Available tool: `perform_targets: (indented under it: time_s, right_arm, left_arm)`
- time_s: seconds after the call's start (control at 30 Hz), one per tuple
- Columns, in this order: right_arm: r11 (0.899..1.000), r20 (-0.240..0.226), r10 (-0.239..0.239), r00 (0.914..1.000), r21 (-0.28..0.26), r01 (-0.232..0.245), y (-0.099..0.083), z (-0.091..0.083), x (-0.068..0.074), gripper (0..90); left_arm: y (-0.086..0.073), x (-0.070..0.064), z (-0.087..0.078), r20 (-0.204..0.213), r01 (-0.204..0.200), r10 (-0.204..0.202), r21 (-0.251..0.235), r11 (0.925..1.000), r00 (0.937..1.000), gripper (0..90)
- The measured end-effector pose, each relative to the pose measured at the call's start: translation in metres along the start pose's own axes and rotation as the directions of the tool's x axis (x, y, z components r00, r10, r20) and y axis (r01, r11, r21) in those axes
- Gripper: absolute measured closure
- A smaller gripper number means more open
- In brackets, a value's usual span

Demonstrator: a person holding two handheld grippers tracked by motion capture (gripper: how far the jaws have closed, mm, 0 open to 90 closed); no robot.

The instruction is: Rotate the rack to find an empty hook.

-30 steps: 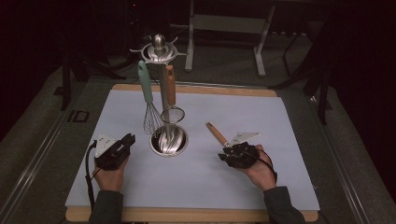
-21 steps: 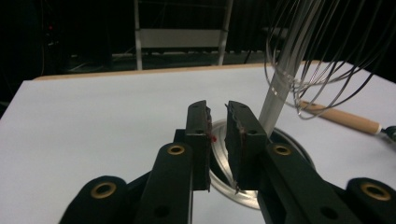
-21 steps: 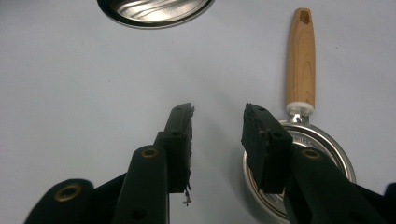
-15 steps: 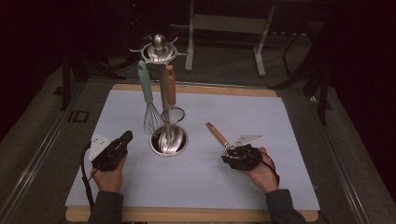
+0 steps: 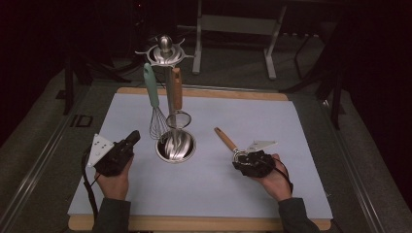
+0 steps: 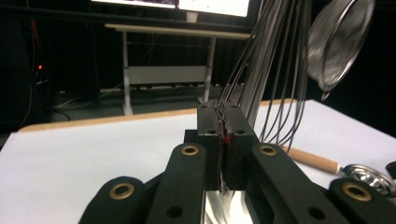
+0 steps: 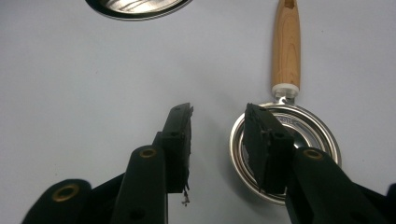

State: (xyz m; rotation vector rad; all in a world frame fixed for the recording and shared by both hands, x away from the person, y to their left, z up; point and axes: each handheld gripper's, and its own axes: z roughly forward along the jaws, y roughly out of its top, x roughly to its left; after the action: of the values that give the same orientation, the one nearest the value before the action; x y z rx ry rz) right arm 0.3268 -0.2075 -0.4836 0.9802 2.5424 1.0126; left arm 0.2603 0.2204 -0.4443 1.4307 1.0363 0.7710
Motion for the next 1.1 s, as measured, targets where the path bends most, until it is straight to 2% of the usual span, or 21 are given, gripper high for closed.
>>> perform_targets:
  time_s: [0.1,0.33,0.43,0.53,0.7,0.77,0.8,0.83,0.9,0.93,1.0,1.07,1.1]
  right_arm:
    - [1.000,0.002,0.004,1.0000,-0.006,-0.004,0.000,-0.001,-0.001,61.8]
    - [1.000,0.008,0.009,0.9999,-0.008,-0.009,-0.002,-0.001,-0.002,61.3]
    - [1.000,0.007,0.007,1.0000,-0.016,-0.007,-0.002,-0.002,-0.002,60.9]
    - [1.000,0.004,0.012,0.9999,-0.016,-0.012,-0.003,-0.001,-0.002,60.7]
    - [1.000,0.005,0.011,0.9999,-0.015,-0.011,-0.004,-0.001,-0.003,60.5]
    - [1.000,0.004,0.015,0.9999,-0.014,-0.015,-0.004,0.000,-0.003,60.5]
    - [1.000,0.003,0.015,0.9999,-0.013,-0.015,-0.004,0.000,-0.003,60.5]
    - [1.000,0.005,0.015,0.9999,-0.012,-0.015,-0.005,0.000,-0.003,60.5]
    - [1.000,0.004,0.017,0.9999,-0.014,-0.016,-0.005,0.000,-0.004,60.4]
    - [1.000,0.004,0.017,0.9999,-0.014,-0.016,-0.005,0.000,-0.004,60.4]
    - [1.000,0.003,0.018,0.9998,-0.012,-0.018,-0.006,0.000,-0.004,60.3]
    - [1.000,0.002,0.018,0.9998,-0.011,-0.018,-0.006,0.000,-0.004,60.1]
    - [1.000,0.003,0.020,0.9998,-0.012,-0.020,-0.006,0.000,-0.004,60.0]
  left_arm:
    - [0.006,-0.002,0.000,0.012,0.009,-0.009,-0.026,0.9996,0.9999,88.5]
    - [0.021,-0.009,0.000,0.024,0.002,-0.001,-0.078,0.9969,0.9997,89.7]
    - [0.028,-0.013,0.002,0.031,0.002,0.001,-0.102,0.9948,0.9995,89.8]
    - [0.037,-0.018,0.004,0.049,0.022,-0.015,-0.141,0.9897,0.9987,89.8]
    - [0.051,-0.021,0.007,0.052,0.006,0.003,-0.168,0.9857,0.9987,89.8]
    - [0.063,-0.023,0.007,0.051,-0.008,0.019,-0.199,0.9800,0.9985,89.8]
    - [0.063,-0.023,0.007,0.051,-0.008,0.019,-0.199,0.9800,0.9985,89.8]
    - [0.071,-0.024,0.007,0.051,-0.013,0.025,-0.221,0.9752,0.9984,89.8]
    - [0.078,-0.025,0.007,0.054,-0.015,0.028,-0.241,0.9703,0.9981,89.8]
    - [0.078,-0.025,0.007,0.054,-0.015,0.028,-0.241,0.9703,0.9981,89.8]
    - [0.089,-0.027,0.006,0.055,-0.021,0.036,-0.266,0.9637,0.9978,89.8]
    - [0.092,-0.028,0.006,0.055,-0.022,0.039,-0.274,0.9616,0.9977,89.8]
    - [0.099,-0.029,0.006,0.059,-0.028,0.047,-0.290,0.9565,0.9972,89.8]
